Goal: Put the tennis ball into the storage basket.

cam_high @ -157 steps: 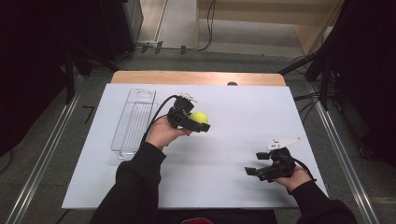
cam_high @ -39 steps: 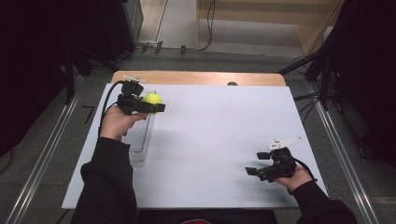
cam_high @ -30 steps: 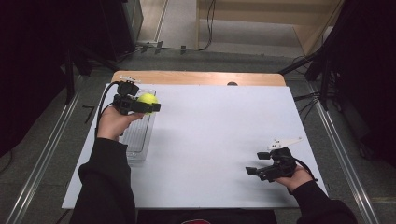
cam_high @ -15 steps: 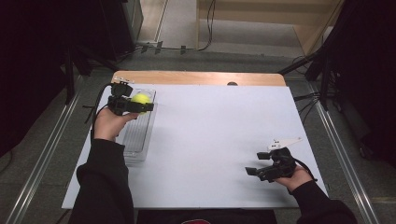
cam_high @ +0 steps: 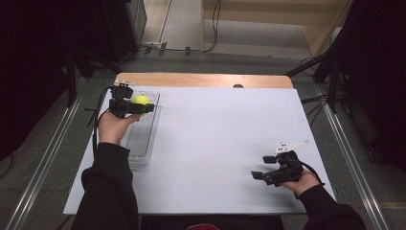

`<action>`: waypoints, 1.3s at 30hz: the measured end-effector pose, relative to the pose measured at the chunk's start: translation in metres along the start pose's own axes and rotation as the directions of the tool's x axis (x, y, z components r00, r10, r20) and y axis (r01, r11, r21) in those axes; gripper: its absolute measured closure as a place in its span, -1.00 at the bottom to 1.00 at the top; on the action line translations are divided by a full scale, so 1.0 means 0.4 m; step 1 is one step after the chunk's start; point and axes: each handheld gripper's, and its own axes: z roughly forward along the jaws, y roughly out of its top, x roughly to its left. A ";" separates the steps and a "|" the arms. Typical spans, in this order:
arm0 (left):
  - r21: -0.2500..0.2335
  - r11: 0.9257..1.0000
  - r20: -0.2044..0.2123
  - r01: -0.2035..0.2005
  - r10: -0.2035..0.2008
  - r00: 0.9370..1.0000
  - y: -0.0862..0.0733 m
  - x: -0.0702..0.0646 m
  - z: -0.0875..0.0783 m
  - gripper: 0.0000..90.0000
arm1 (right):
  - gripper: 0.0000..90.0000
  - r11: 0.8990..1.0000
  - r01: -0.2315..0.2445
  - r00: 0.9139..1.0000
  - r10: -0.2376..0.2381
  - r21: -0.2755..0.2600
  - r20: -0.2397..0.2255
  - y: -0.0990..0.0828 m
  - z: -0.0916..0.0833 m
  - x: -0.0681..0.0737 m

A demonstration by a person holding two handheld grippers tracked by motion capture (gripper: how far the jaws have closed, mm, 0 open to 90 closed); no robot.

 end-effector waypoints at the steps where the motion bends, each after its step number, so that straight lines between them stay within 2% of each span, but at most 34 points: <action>1: -0.002 1.000 -0.006 0.006 -0.006 1.000 -0.002 0.001 0.002 -0.41 | -0.72 1.000 0.004 1.000 -0.004 0.001 -0.001 0.001 0.001 0.000; 7: -0.012 1.000 -0.016 0.024 -0.024 1.000 -0.014 0.008 0.014 -0.41 | -0.72 1.000 0.016 1.000 -0.016 0.004 -0.011 0.000 0.004 0.006; 14: -0.015 0.999 -0.024 0.048 -0.049 0.999 -0.022 0.018 0.030 -0.41 | -0.72 1.000 0.007 1.000 -0.007 0.006 -0.004 -0.001 0.001 0.005; 17: -0.006 0.999 -0.032 0.041 -0.041 0.999 -0.024 0.017 0.042 -0.41 | -0.72 1.000 0.011 1.000 -0.011 0.003 -0.001 0.000 0.002 0.005; 28: 0.000 0.998 -0.034 0.063 -0.063 0.997 -0.034 0.026 0.054 -0.42 | -0.72 1.000 0.011 1.000 -0.011 0.001 0.009 -0.006 -0.009 0.014; 39: 0.030 0.996 -0.035 0.084 -0.083 0.996 -0.042 0.038 0.064 -0.42 | -0.72 1.000 0.014 1.000 -0.014 0.000 0.006 -0.004 -0.005 0.014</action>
